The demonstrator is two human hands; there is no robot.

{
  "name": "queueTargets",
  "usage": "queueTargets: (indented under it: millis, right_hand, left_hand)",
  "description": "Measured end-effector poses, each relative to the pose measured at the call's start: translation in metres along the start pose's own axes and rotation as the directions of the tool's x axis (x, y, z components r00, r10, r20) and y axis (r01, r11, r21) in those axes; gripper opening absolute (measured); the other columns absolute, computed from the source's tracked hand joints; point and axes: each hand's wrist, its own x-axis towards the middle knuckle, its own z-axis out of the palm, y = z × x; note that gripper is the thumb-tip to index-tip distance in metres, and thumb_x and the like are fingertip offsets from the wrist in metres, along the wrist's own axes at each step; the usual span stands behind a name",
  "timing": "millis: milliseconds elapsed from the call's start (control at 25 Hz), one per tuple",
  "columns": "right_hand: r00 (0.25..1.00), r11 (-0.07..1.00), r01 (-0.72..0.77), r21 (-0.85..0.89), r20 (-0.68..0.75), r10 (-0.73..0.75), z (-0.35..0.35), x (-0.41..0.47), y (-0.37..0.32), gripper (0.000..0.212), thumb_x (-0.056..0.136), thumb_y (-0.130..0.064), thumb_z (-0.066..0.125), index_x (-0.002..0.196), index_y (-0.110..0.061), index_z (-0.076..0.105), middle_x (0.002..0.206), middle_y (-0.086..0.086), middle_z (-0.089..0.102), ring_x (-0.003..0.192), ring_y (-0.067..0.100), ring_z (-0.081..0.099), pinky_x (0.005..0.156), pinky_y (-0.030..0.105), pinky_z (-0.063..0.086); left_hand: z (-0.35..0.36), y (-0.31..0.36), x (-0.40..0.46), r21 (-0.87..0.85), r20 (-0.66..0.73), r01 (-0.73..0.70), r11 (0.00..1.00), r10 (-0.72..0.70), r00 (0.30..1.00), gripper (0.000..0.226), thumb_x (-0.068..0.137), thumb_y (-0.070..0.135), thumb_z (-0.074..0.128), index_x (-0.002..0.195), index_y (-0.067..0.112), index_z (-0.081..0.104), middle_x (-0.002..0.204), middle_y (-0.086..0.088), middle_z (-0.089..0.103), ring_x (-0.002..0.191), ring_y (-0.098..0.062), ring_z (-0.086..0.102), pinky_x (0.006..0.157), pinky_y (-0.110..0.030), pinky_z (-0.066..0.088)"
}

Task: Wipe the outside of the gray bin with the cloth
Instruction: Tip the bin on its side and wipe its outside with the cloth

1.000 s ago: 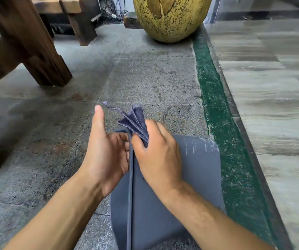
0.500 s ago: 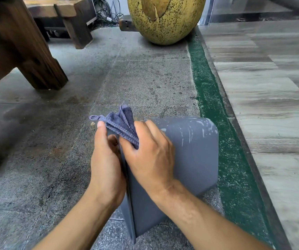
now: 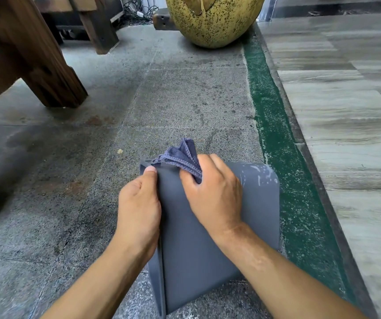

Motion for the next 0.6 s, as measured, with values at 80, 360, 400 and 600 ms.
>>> queueTargets:
  millis: [80, 360, 400, 600]
  right_hand:
    - [1.000, 0.999, -0.023, -0.026, 0.011, 0.024, -0.001, 0.003, 0.010, 0.022, 0.080, -0.036, 0.068, 0.075, -0.016, 0.059, 0.077, 0.003, 0.061, 0.074, 0.033, 0.060, 0.057, 0.039, 0.042]
    - [0.991, 0.996, -0.073, -0.059, 0.108, 0.079, -0.006, 0.005, 0.022, 0.025, 0.083, -0.041, 0.067, 0.083, -0.017, 0.060, 0.085, 0.001, 0.063, 0.081, 0.033, 0.060, 0.065, 0.041, 0.047]
    - [0.990, 0.995, -0.081, -0.066, 0.114, 0.088, -0.007, 0.006, 0.024, 0.026, 0.083, -0.041, 0.067, 0.084, -0.017, 0.061, 0.086, 0.001, 0.063, 0.083, 0.033, 0.060, 0.067, 0.041, 0.047]
    - [0.982, 0.991, -0.121, -0.061, 0.137, 0.128, -0.012, 0.012, 0.045, 0.024, 0.084, -0.041, 0.065, 0.082, -0.018, 0.059, 0.086, 0.000, 0.063, 0.083, 0.030, 0.059, 0.070, 0.040, 0.047]
  left_hand:
    - [-0.004, 0.001, 0.002, 0.075, 0.010, -0.035, 0.997, 0.034, 0.999, 0.044, 0.106, 0.030, 0.046, 0.069, 0.006, 0.046, 0.058, -0.005, 0.030, 0.052, -0.013, 0.023, 0.046, -0.027, 0.016]
    - [-0.022, -0.006, 0.008, 0.168, 0.118, -0.043, 0.985, 0.023, 0.993, 0.042, 0.083, 0.034, 0.062, 0.083, -0.008, 0.057, 0.080, -0.012, 0.052, 0.073, -0.026, 0.038, 0.061, -0.038, 0.027]
    - [-0.025, -0.007, 0.009, 0.168, 0.126, -0.040, 0.985, 0.019, 0.992, 0.040, 0.083, 0.034, 0.063, 0.085, -0.006, 0.060, 0.081, -0.013, 0.054, 0.075, -0.026, 0.039, 0.062, -0.037, 0.028]
    - [-0.033, -0.012, 0.011, 0.199, 0.120, -0.073, 0.977, 0.049, 0.992, 0.023, 0.092, 0.030, 0.060, 0.084, 0.009, 0.057, 0.071, -0.009, 0.042, 0.060, -0.020, 0.026, 0.052, -0.032, 0.016]
